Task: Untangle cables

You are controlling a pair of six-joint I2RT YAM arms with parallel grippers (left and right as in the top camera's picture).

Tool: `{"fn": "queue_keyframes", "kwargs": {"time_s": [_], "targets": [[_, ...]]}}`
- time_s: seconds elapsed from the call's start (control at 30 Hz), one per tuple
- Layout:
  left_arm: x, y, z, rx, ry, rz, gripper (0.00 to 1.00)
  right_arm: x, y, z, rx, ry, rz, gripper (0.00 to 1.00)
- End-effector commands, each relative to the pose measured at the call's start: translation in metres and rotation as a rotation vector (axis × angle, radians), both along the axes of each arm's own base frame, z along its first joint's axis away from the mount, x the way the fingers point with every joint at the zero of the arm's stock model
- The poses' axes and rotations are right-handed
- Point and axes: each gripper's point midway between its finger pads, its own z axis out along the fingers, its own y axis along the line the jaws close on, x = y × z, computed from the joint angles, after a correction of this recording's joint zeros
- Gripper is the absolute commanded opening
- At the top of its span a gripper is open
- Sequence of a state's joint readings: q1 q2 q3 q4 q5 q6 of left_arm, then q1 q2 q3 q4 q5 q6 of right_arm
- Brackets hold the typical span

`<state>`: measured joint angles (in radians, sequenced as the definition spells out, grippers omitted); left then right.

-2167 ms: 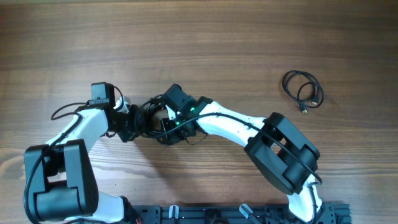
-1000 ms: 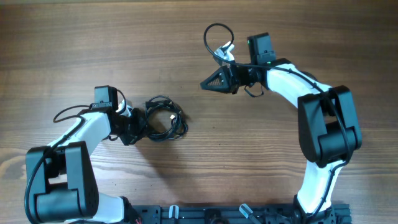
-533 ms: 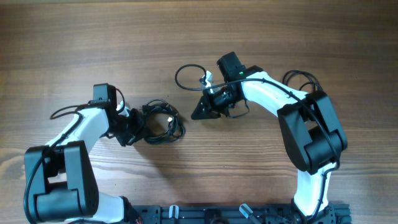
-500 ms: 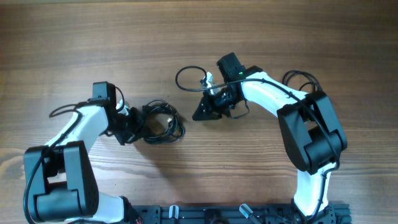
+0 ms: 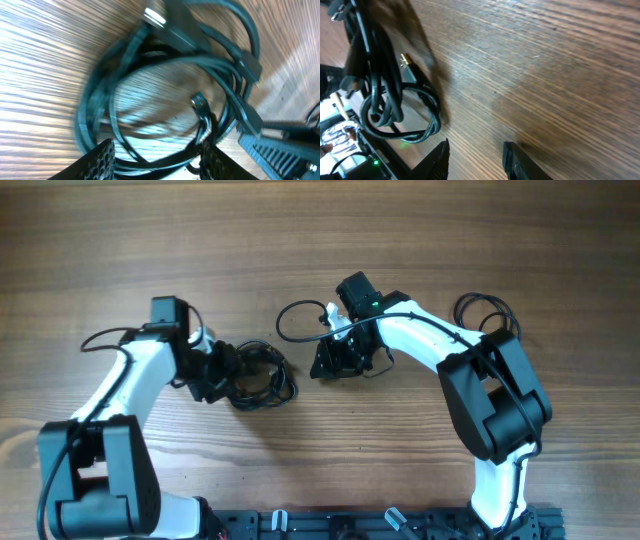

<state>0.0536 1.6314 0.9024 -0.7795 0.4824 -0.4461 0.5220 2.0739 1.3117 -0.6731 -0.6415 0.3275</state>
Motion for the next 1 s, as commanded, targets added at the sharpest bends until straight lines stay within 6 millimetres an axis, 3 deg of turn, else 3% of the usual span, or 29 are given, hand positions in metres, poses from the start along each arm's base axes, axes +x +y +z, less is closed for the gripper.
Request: {"fn": "queue_keyframes", "kwargs": {"time_s": [0.0,0.23,0.37,0.63,0.73,0.87,0.97], "targets": [[0.002,-0.019,0.003,0.063,-0.054,-0.116,0.57,0.01,-0.006,0.001,-0.058,-0.052,-0.022,0.39],[-0.002,-0.053,0.001,0.098,-0.091,-0.23,0.55,0.022,-0.023,-0.01,-0.176,-0.12,-0.044,0.44],[0.002,-0.039,-0.007,0.256,-0.095,-0.197,0.54,0.022,-0.024,-0.01,-0.178,-0.122,-0.044,0.46],[0.003,-0.038,-0.012,0.307,-0.104,-0.183,0.42,0.022,-0.024,-0.01,-0.181,-0.124,-0.044,0.46],[0.001,-0.032,-0.016,0.342,-0.091,-0.155,0.35,0.022,-0.024,-0.01,-0.181,-0.124,-0.044,0.47],[0.0,-0.031,-0.017,0.343,-0.087,-0.156,0.18,0.022,-0.024,-0.01,-0.181,-0.123,-0.044,0.47],[0.0,-0.031,-0.017,0.343,-0.086,-0.156,0.17,0.022,-0.025,-0.01,-0.182,-0.122,-0.043,0.47]]}}
